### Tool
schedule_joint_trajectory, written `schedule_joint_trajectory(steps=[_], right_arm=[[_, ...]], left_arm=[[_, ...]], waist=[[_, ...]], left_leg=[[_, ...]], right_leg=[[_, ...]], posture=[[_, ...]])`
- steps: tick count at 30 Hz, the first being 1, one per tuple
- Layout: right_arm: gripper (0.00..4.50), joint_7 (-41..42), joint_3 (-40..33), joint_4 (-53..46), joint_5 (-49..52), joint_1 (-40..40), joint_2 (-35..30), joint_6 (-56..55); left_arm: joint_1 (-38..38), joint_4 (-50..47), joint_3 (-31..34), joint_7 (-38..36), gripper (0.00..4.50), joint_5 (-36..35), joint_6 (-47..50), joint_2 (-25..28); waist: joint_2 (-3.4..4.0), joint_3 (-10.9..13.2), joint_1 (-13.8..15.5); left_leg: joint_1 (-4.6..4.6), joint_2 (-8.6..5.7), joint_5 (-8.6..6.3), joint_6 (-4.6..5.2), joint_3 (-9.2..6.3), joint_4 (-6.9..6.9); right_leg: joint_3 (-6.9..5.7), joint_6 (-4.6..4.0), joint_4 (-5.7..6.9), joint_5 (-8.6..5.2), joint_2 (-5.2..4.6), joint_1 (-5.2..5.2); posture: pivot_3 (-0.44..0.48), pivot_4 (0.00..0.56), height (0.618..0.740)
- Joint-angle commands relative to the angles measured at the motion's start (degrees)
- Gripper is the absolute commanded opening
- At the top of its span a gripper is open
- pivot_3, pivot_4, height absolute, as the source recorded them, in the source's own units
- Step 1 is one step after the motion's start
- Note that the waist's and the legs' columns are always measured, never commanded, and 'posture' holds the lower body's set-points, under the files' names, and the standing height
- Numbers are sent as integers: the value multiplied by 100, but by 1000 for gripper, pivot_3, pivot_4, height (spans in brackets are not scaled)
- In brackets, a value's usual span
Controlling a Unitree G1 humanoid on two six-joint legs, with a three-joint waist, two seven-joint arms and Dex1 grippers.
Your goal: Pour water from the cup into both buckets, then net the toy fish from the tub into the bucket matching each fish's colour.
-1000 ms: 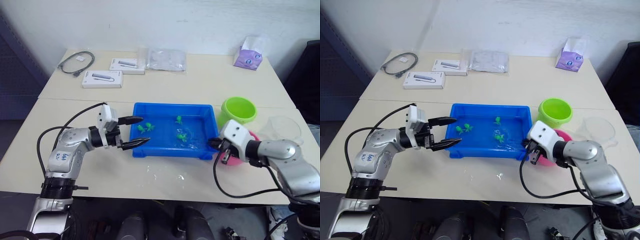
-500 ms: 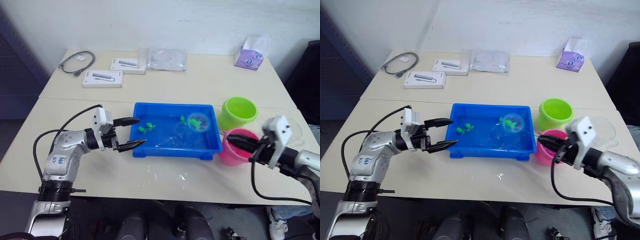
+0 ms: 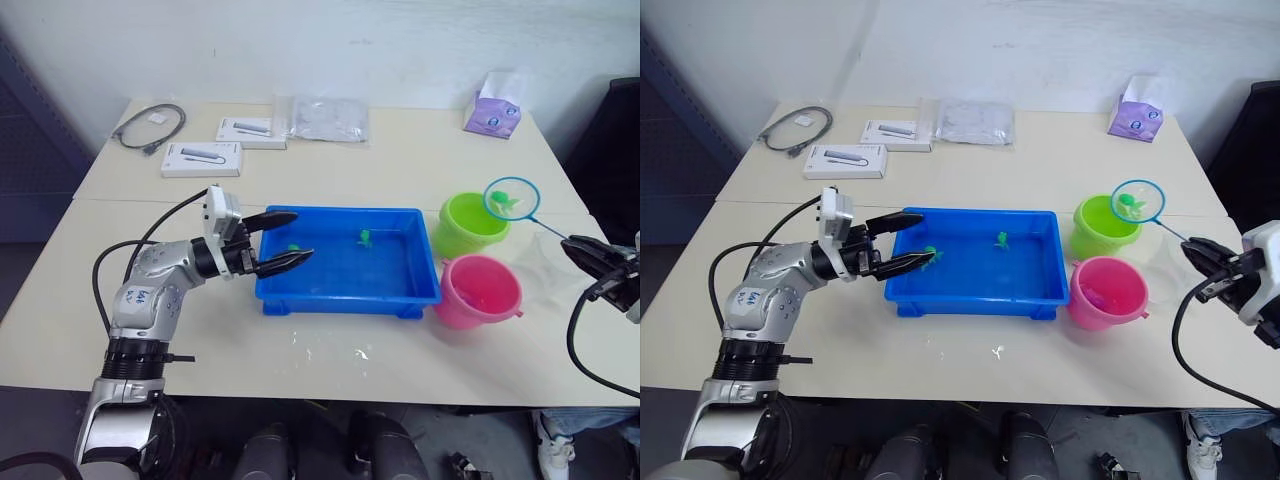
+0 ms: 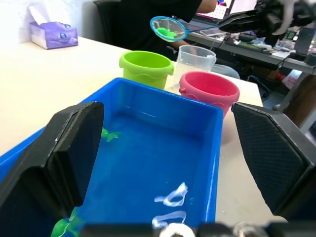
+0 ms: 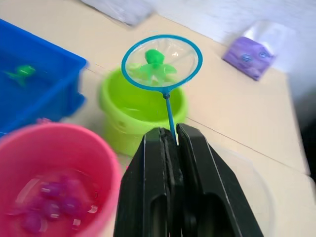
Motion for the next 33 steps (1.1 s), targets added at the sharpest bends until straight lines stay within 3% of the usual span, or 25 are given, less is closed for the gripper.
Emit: schedule_joint_trajectory(steps=[1, 10, 19, 26, 33], right_arm=[[0, -304, 343, 435, -732, -180, -247, -1074], [0, -1107, 1566, 1624, -2627, -636, -892, -3351], [0, -2417, 2257, 2237, -4592, -797, -1913, -4788], [0, -3191, 2330, 2491, -5129, -746, -2243, -5452], [0, -3110, 2399, 2360, -4982, -735, -2118, -5488]], left_arm=[[-97, -280, -41, 76, 4449, 18, -142, -57], [-39, -414, -126, 220, 4449, 50, -111, -96], [53, -564, -134, 285, 4449, 72, -139, -31], [74, -533, -161, 319, 4449, 167, -263, -20], [105, -452, -191, 199, 4449, 256, -398, 41]], waist=[[0, 0, 2], [2, 0, 2], [5, 3, 3], [5, 3, -6], [9, 5, -19]], left_leg=[[2, 0, 0, 0, 0, 0], [4, 1, 4, -6, 6, 0], [4, 4, 5, -9, 7, 0], [5, 10, 9, -17, 8, 0], [5, 13, 9, -18, 8, 0]], right_leg=[[6, 0, 0, 0, 0, 0], [15, 0, 0, 0, 0, -1], [18, 0, -3, 0, -6, -2], [23, -1, -17, -1, -5, -2], [25, -1, -18, -1, -3, -2]], posture=[[0, 150, 740], [0, 150, 740], [0, 150, 740], [0, 150, 740], [0, 150, 740]])
